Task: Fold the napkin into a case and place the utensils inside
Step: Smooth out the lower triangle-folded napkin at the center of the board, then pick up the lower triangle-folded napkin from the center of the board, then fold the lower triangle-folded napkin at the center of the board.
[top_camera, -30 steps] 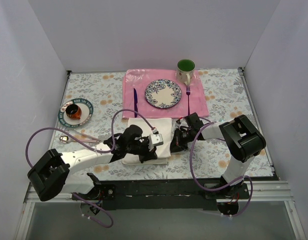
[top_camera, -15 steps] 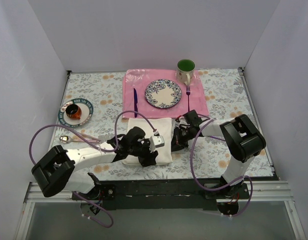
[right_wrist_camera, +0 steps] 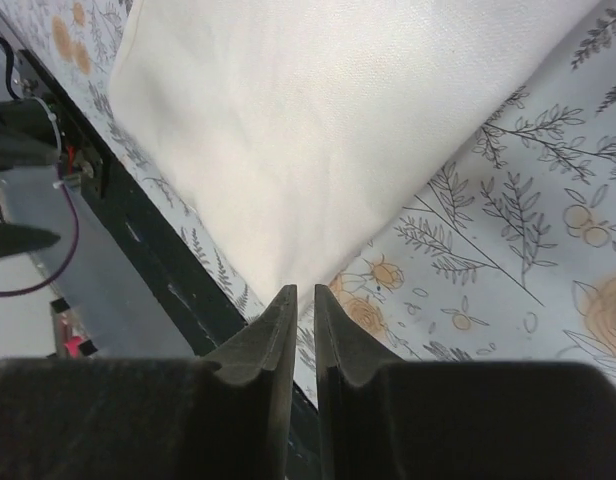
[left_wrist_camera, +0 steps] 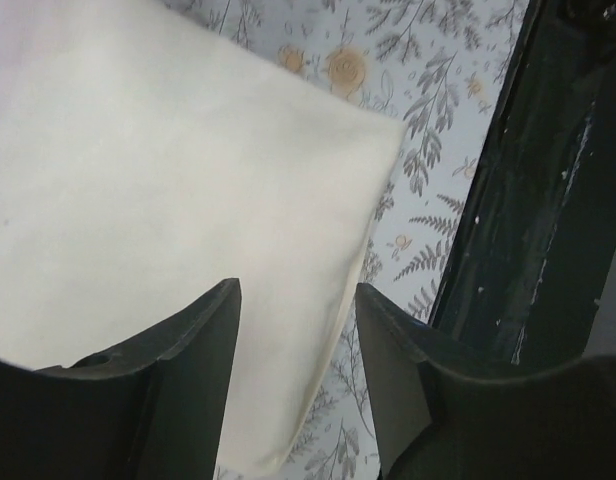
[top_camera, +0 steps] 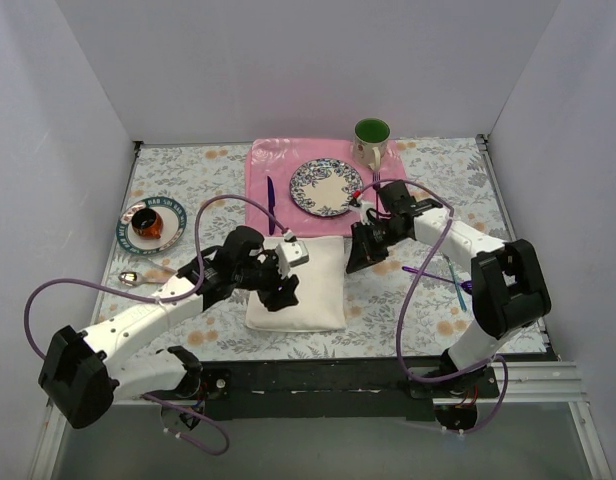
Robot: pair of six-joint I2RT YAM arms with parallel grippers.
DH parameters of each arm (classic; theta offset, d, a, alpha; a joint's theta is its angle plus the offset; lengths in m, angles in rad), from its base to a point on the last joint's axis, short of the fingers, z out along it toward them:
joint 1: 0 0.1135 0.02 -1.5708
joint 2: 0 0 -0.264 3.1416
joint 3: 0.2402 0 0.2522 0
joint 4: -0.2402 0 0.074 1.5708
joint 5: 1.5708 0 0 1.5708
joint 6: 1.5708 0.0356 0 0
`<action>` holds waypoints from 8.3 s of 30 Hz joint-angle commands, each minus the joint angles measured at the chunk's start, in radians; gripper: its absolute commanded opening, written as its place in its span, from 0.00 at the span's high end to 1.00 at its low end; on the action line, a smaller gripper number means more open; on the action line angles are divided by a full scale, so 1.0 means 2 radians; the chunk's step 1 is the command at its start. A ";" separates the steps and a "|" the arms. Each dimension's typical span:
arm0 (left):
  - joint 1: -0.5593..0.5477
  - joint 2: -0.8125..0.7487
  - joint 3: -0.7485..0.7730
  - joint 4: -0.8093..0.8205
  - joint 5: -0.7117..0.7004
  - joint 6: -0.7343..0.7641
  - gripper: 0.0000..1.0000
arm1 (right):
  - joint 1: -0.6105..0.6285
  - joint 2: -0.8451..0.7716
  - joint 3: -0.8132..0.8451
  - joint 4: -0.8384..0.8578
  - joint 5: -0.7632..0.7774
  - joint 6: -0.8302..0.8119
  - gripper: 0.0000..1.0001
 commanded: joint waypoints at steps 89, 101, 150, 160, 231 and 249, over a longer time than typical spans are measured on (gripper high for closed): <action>0.117 0.058 0.071 -0.069 0.078 -0.016 0.42 | 0.022 0.122 0.215 -0.086 -0.040 -0.171 0.64; 0.299 0.265 0.167 -0.080 0.096 -0.117 0.43 | -0.025 0.228 0.295 -0.148 -0.005 -0.184 0.35; 0.278 0.389 0.146 0.000 0.023 -0.152 0.91 | -0.036 0.310 0.330 -0.102 -0.116 -0.177 0.85; 0.278 0.338 0.146 0.009 0.026 -0.140 1.00 | -0.037 0.295 0.354 -0.130 -0.117 -0.220 0.99; 0.284 0.323 0.100 -0.028 0.168 0.371 0.37 | 0.145 -0.120 -0.154 0.212 0.041 -0.688 0.99; 0.253 0.292 0.060 0.005 0.110 0.370 0.70 | 0.153 -0.079 -0.114 0.223 0.097 -0.603 0.79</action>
